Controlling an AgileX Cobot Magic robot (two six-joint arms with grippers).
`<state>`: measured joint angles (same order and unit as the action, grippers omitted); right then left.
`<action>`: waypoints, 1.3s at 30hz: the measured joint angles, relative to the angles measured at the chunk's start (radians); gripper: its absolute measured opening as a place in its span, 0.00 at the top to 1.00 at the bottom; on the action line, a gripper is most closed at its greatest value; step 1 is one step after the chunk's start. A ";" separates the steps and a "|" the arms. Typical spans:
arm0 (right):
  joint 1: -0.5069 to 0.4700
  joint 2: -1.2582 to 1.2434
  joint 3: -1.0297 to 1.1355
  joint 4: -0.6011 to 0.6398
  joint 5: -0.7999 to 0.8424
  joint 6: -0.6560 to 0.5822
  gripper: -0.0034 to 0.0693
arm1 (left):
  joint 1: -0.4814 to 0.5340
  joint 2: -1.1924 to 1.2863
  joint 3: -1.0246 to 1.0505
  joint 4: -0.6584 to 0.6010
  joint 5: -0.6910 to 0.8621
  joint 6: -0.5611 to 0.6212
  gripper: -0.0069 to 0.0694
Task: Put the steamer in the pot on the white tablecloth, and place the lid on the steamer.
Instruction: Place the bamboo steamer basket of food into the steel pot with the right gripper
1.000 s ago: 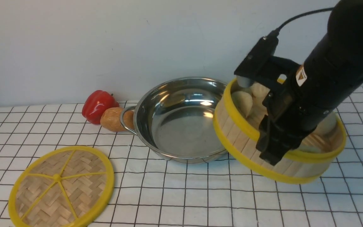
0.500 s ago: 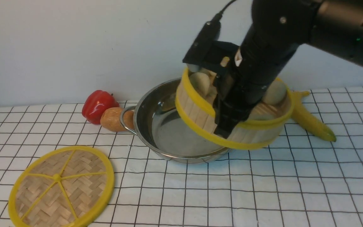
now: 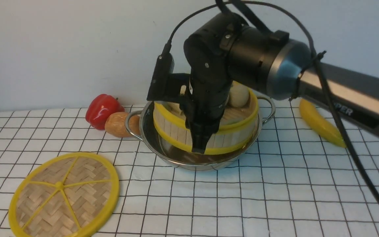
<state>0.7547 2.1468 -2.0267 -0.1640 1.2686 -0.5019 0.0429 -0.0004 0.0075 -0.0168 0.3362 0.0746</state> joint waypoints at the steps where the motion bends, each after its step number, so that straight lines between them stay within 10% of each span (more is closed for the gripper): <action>1: 0.000 0.001 0.000 -0.004 0.000 -0.001 0.78 | 0.000 0.000 0.000 0.000 0.000 0.000 0.59; 39: 0.000 0.117 -0.009 -0.038 -0.075 -0.056 0.77 | 0.000 0.000 0.000 0.000 0.000 0.000 0.59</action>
<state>0.7547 2.2637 -2.0353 -0.2024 1.1935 -0.5583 0.0429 -0.0004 0.0075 -0.0168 0.3362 0.0746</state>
